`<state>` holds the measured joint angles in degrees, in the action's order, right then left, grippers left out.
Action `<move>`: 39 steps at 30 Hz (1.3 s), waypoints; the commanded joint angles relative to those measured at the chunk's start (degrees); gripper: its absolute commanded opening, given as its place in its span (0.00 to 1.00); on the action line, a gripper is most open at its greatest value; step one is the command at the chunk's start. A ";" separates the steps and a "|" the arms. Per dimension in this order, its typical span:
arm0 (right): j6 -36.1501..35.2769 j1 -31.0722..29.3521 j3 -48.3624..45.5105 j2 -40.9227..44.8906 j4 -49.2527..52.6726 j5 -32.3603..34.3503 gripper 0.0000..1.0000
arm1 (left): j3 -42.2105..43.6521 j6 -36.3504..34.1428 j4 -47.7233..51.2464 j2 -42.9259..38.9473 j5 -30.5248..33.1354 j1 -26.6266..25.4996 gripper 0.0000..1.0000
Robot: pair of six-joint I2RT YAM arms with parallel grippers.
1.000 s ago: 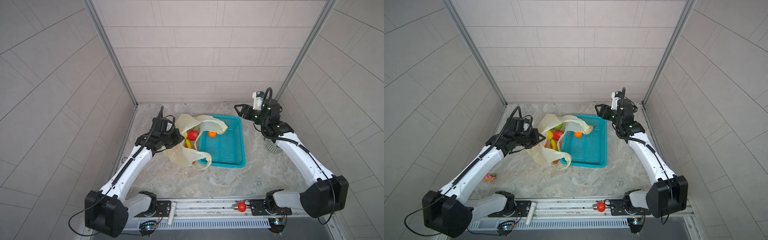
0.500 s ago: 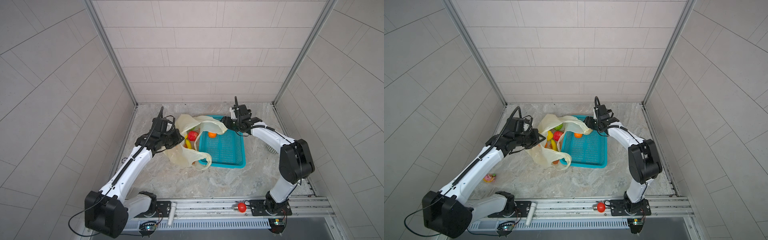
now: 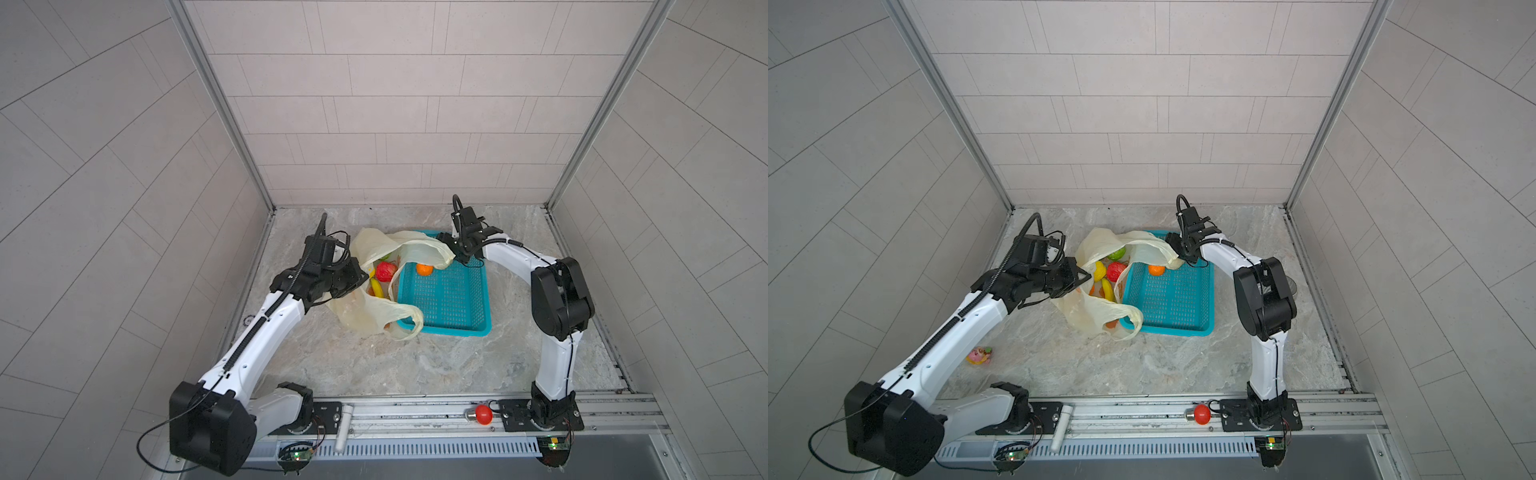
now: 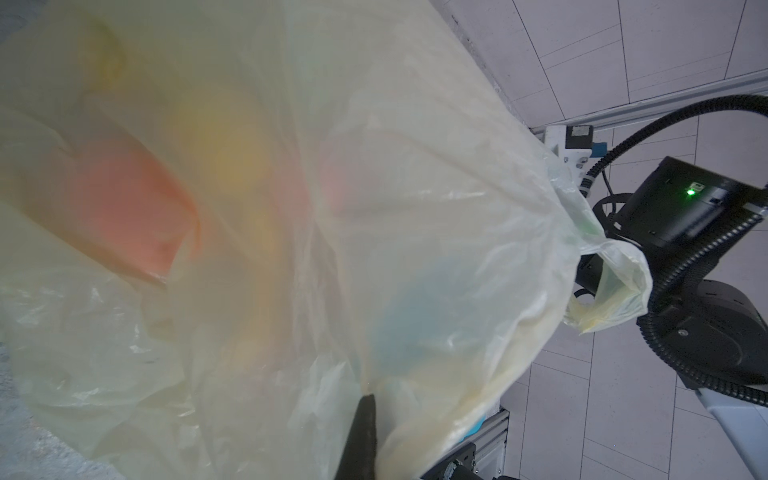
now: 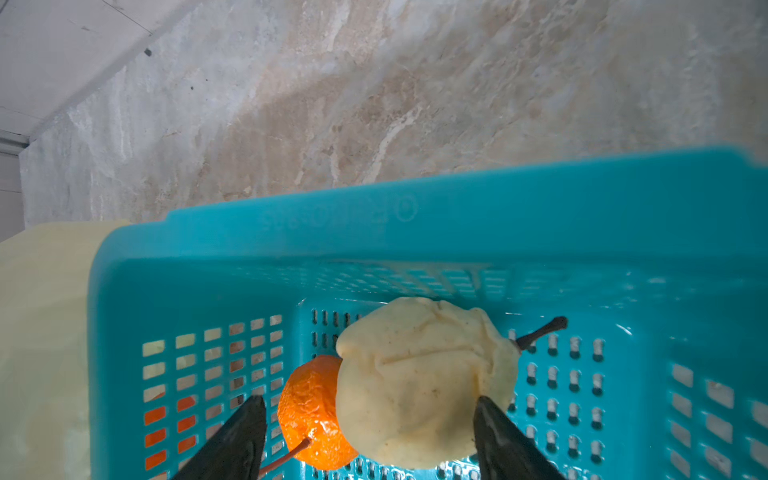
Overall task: Place the fruits into the plastic bag
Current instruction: 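Lower the right gripper onto the pale pear and grasp it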
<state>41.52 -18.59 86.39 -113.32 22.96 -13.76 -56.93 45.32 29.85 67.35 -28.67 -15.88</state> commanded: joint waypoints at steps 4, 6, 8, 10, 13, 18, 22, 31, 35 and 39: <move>2.34 0.04 0.80 -1.97 3.77 4.29 0.76 | 0.83 -1.20 -0.31 -0.06 0.08 -0.12 0.00; 2.17 0.04 0.96 -2.76 3.85 4.62 0.76 | 0.80 -1.23 -0.31 0.10 0.02 -0.12 0.00; 1.99 0.05 1.28 -3.47 3.93 4.93 0.76 | 0.79 -1.22 -0.40 0.16 0.01 -0.12 0.00; 1.71 0.05 1.66 -4.14 4.08 5.23 0.76 | 0.76 -1.29 -0.40 0.26 0.01 -0.12 0.00; 1.47 0.04 2.26 -5.22 4.46 5.59 0.76 | 0.57 -1.29 -0.40 0.45 0.06 -0.12 0.00; 0.45 0.04 2.86 -6.13 4.87 6.67 0.70 | 0.06 -1.29 -0.48 1.06 -0.07 -0.12 0.00; -0.79 0.05 1.75 -4.46 4.64 6.96 0.58 | -0.13 -1.29 -0.66 1.33 -0.07 -0.12 0.00; -4.70 0.13 -5.52 9.00 3.74 5.47 0.50 | -0.18 -1.20 -0.84 1.29 -0.14 -0.12 0.00; -8.62 0.22 -8.40 19.57 3.47 5.59 0.50 | 0.05 -1.18 -0.75 0.91 -0.17 -0.12 0.00; -15.10 -0.12 -8.81 29.08 0.71 6.03 0.50 | 0.28 -1.11 -0.60 0.60 -0.23 -0.12 0.00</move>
<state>32.12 -18.48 77.58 -89.73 26.15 -8.51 -56.90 44.99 29.80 68.60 -28.69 -15.88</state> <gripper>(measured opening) 0.614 0.055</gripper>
